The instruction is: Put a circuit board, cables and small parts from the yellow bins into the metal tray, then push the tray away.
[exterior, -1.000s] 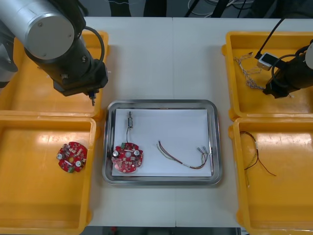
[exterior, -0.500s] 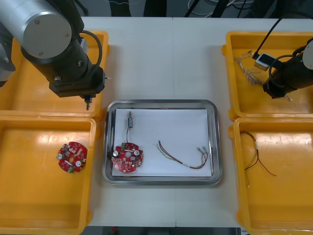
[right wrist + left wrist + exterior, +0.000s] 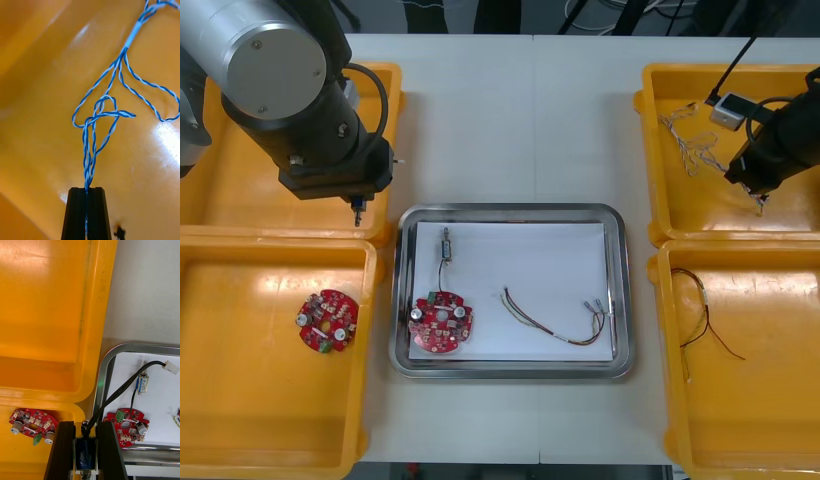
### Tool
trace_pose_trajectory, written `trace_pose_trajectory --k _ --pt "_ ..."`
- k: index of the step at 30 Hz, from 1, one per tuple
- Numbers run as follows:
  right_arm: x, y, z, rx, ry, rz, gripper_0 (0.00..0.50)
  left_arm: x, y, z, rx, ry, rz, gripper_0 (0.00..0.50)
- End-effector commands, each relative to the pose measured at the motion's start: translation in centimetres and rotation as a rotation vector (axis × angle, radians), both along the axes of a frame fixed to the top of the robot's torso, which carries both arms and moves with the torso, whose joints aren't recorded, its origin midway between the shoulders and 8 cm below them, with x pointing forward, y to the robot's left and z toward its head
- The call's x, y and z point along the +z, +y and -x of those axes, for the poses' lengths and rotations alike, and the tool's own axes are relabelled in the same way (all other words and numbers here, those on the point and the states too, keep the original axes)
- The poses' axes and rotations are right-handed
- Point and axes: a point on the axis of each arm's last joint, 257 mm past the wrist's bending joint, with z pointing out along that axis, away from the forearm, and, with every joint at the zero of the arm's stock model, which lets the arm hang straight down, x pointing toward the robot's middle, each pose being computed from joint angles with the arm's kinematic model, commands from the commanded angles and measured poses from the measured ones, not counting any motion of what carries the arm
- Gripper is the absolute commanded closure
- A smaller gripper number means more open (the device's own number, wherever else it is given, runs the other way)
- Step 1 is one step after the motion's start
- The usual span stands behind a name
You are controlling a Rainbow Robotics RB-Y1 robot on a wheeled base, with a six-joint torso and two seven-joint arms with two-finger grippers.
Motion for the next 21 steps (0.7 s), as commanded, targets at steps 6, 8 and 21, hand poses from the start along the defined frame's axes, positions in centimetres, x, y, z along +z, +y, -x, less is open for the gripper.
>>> trace_pose_trajectory --k 6,8,21 --pt "6.8 1.1 2.9 0.105 -0.005 0.048 0.5 1.3 1.5 0.0 -0.011 -0.026 -0.019 0.5" --pt "7.7 1.3 3.8 0.123 0.003 0.063 0.5 1.3 1.6 0.1 -0.008 -0.025 -0.021 0.5" --pt "10.4 2.3 11.1 0.223 -0.031 0.182 0.5 2.1 2.3 -0.4 0.035 -0.044 0.007 0.5"
